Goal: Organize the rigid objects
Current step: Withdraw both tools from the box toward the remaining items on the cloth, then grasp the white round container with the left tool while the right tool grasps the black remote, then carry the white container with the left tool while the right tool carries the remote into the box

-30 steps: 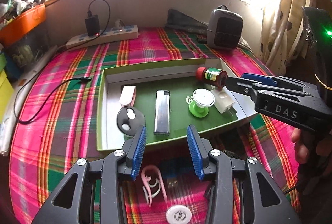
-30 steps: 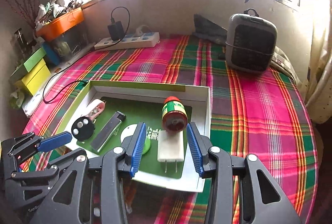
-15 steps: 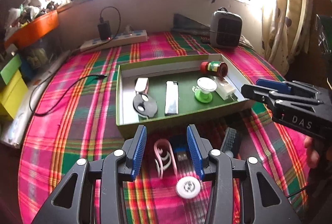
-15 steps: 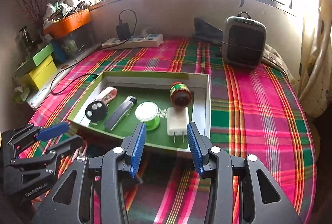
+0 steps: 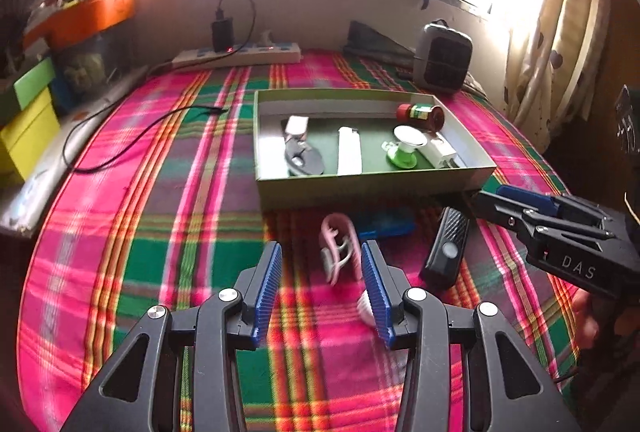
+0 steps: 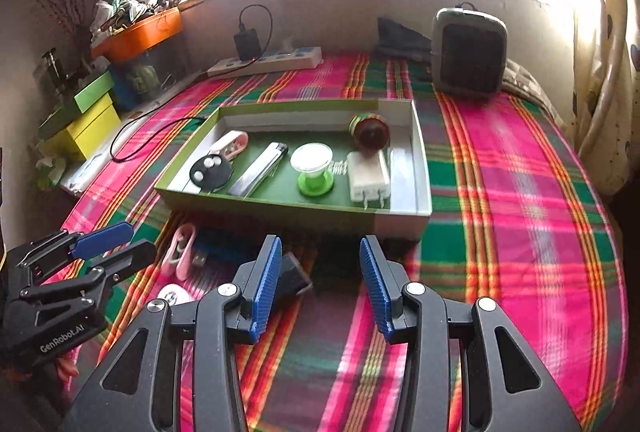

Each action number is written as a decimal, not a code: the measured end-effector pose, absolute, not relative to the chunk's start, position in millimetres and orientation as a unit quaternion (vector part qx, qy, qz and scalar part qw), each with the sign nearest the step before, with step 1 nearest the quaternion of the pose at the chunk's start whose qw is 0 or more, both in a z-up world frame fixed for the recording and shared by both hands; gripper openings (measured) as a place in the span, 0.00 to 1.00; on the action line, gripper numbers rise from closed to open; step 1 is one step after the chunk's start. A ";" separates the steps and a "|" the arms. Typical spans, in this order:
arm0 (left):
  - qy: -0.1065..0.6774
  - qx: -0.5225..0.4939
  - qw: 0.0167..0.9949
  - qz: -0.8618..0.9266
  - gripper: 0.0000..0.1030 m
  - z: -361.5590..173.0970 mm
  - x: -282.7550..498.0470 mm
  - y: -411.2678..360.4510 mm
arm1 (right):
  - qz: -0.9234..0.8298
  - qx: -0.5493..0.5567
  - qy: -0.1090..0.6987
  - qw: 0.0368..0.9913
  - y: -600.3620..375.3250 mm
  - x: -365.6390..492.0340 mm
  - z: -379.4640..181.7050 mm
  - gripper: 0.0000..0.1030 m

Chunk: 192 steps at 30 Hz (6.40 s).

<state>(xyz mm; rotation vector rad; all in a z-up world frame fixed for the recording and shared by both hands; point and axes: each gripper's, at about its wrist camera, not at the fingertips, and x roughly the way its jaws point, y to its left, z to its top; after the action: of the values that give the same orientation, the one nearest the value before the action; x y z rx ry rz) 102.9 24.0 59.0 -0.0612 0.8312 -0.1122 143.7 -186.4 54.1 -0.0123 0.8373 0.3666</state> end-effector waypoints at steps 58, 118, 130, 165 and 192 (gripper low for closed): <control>0.437 -0.040 0.892 -0.103 0.43 38.1 95.1 6.6 | 0.144 -0.058 0.442 0.883 -154.6 139.6 18.4 0.32; 0.434 -0.002 0.897 -0.086 0.26 39.5 100.7 -13.8 | 0.144 -0.055 0.437 0.886 -190.6 135.9 21.2 0.27; 0.418 -0.006 0.904 -0.094 0.26 58.2 107.6 -11.1 | 0.156 -0.052 0.424 0.891 -191.0 128.9 34.1 0.27; 0.401 0.001 0.910 -0.106 0.26 81.6 188.4 10.3 | 0.205 -0.046 0.417 0.884 -152.2 174.9 59.0 0.27; 0.427 -0.011 0.900 -0.085 0.26 60.3 254.5 23.3 | 0.221 -0.056 0.447 0.865 -118.9 220.9 39.6 0.27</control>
<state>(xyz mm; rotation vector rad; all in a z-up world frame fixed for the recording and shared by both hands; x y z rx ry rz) 254.5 23.3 60.3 -0.0227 0.8839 -0.1769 220.9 -118.9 39.6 -0.1168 0.9365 0.4633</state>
